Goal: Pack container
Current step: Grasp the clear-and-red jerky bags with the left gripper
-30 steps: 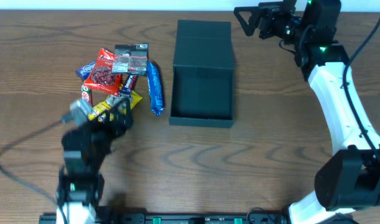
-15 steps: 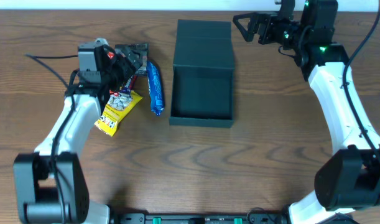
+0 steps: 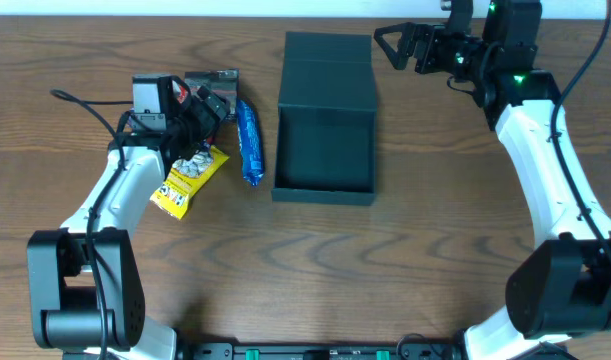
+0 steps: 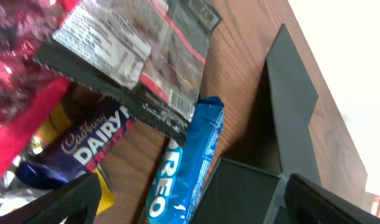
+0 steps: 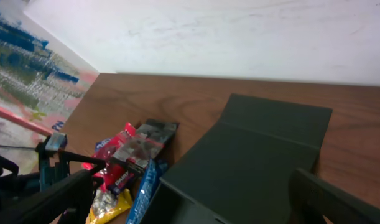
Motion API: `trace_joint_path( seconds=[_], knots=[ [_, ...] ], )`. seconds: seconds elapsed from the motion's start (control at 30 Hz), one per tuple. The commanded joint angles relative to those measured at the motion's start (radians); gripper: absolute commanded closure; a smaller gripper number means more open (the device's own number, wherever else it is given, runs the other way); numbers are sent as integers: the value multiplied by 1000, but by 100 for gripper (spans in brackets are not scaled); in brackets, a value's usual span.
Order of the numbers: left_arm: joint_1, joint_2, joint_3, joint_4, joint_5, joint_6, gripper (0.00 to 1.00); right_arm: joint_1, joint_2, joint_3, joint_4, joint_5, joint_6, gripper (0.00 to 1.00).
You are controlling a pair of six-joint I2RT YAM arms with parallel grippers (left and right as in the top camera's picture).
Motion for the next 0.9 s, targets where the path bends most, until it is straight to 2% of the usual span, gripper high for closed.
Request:
trace_joint_path(
  seconds=[0.0, 0.87],
  knots=[
    [7, 26, -6, 4, -48, 39, 5, -6, -6, 6, -1, 20, 5, 1],
    [11, 187, -6, 225, -19, 24, 5, -6, -6, 6, -2, 42, 5, 1]
  ],
)
